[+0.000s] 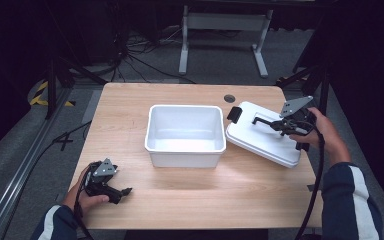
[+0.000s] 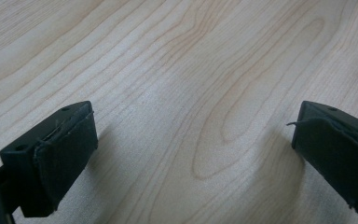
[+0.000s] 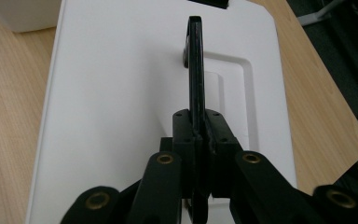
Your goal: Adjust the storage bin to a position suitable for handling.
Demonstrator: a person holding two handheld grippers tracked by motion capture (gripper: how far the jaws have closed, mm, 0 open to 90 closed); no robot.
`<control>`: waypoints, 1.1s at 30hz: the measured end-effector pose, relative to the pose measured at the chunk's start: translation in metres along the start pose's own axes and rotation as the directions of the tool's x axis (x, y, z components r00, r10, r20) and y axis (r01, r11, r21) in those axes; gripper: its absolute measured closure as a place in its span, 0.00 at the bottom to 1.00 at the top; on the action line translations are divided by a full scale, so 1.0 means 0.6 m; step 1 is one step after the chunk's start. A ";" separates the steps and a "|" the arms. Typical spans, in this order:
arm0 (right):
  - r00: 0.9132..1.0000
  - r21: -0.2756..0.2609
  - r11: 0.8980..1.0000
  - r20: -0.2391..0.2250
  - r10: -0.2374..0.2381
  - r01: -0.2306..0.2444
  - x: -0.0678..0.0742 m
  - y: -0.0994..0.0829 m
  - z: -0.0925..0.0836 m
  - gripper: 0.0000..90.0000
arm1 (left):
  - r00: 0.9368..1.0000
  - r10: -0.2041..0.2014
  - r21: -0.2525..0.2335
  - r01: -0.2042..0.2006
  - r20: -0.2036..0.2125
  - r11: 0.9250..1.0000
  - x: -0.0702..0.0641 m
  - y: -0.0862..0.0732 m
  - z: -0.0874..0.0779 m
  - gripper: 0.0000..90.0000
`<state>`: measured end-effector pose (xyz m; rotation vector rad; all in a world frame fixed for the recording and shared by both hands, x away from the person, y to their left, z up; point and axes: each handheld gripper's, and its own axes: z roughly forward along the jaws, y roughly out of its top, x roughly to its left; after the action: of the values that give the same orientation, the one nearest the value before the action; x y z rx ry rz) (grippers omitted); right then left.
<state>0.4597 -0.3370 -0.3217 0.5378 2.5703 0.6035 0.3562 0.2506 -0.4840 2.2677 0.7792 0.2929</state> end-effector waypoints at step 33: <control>0.998 0.047 0.997 -0.024 0.062 -0.061 0.001 -0.013 0.097 0.94 | 1.000 0.000 0.000 0.000 0.000 1.000 0.000 0.000 0.000 0.01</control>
<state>0.4864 -0.3244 -0.3726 0.6310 2.6052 0.5756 0.3562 0.2507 -0.4840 2.2677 0.7783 0.2926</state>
